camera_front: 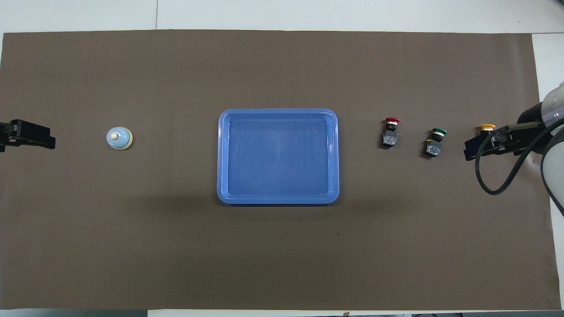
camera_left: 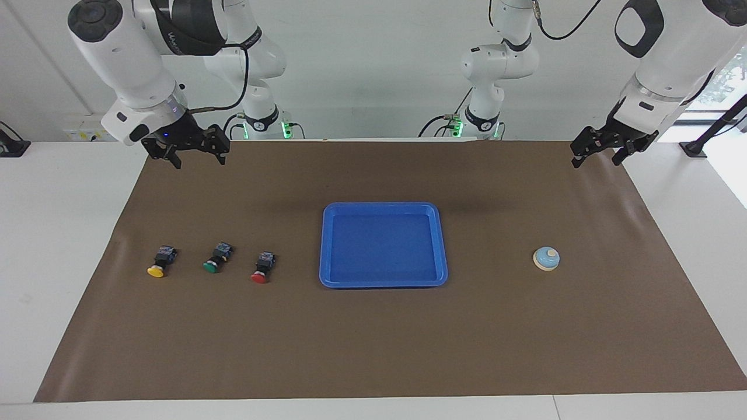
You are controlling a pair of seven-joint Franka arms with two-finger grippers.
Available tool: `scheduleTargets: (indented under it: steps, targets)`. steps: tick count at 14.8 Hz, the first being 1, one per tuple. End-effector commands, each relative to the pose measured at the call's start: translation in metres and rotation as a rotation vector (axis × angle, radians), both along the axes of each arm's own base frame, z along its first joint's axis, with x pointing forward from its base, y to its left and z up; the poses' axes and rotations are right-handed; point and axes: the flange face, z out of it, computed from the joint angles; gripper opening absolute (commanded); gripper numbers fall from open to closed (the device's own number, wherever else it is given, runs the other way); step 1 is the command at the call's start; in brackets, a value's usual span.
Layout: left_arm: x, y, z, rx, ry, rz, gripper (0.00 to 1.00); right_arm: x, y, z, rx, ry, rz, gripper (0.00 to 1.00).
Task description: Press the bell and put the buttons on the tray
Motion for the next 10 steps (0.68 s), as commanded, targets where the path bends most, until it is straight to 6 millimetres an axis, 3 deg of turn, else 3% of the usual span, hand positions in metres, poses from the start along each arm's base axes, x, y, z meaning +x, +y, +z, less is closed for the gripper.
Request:
scheduleTargets:
  steps: [1,10]
  targets:
    - [-0.0008,-0.0055,-0.003,-0.013,0.039,0.003,1.0,-0.0048,-0.0007,0.0023,0.014,0.006,0.016,1.0]
    - [-0.0057,-0.008,-0.0041,-0.013,0.06,-0.009,1.0,-0.0082,-0.0002,0.0097,0.009,-0.02,0.022,1.0]
